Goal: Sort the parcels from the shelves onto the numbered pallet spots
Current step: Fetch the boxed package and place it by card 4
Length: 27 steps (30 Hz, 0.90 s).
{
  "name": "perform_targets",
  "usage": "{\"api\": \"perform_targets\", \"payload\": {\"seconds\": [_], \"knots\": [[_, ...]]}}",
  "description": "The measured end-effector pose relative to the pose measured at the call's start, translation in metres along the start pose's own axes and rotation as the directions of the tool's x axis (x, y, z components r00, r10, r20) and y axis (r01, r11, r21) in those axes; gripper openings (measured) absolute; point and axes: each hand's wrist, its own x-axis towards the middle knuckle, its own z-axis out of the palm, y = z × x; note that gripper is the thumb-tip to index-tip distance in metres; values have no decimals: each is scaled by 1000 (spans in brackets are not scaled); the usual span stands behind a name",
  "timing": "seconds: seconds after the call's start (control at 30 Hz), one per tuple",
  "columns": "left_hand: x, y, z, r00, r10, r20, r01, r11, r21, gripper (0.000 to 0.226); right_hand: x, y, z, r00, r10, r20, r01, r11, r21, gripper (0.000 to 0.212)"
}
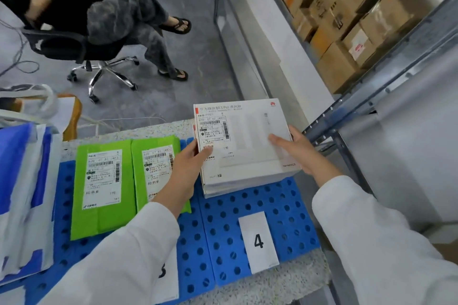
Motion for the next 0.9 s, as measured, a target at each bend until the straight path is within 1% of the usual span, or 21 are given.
{"api": "perform_targets", "payload": {"seconds": [0.07,0.13,0.2,0.23,0.3,0.33,0.37,0.43,0.53,0.6,0.7,0.8,0.83,0.9], "knots": [[-2,-1,-1,999,17,27,-18,999,31,34,-2,3,0,1000,-5,-10,5,1000,-24,69],[-8,-1,-3,999,26,25,-27,998,50,33,-7,1,2,1000,-8,-16,7,998,-67,65],[-11,2,-6,998,60,-15,-58,993,104,30,-11,-5,5,998,-42,-53,33,987,-160,61],[-11,6,-7,993,101,-57,-90,981,172,31,-14,-9,6,992,-80,-94,56,971,-234,62],[-8,18,-12,969,206,-135,-151,929,338,45,-21,-17,8,968,-188,-168,112,918,-380,66],[-8,26,-14,955,265,-133,-191,892,410,51,-26,-22,9,954,-237,-181,143,896,-420,64],[-6,33,-15,936,339,-92,-258,841,476,54,-33,-26,9,945,-278,-174,176,878,-445,62],[-7,45,-13,886,460,66,-406,698,590,54,-46,-34,9,932,-340,-127,238,836,-495,60],[-16,58,2,805,510,304,-554,463,692,57,-66,-41,9,905,-416,-87,296,765,-572,59],[-25,62,14,758,500,419,-623,364,692,58,-81,-41,8,894,-432,-120,292,764,-575,60],[-43,62,31,723,426,544,-675,269,687,60,-109,-36,1,893,-409,-186,262,810,-525,59],[-67,62,48,706,383,596,-699,241,673,60,-146,-25,-12,916,-326,-235,206,884,-420,61],[-77,63,54,695,379,611,-711,235,663,60,-160,-21,-18,918,-306,-254,181,891,-417,63],[-99,64,66,660,379,649,-743,203,638,60,-192,-14,-31,900,-315,-300,180,897,-404,62]]}}
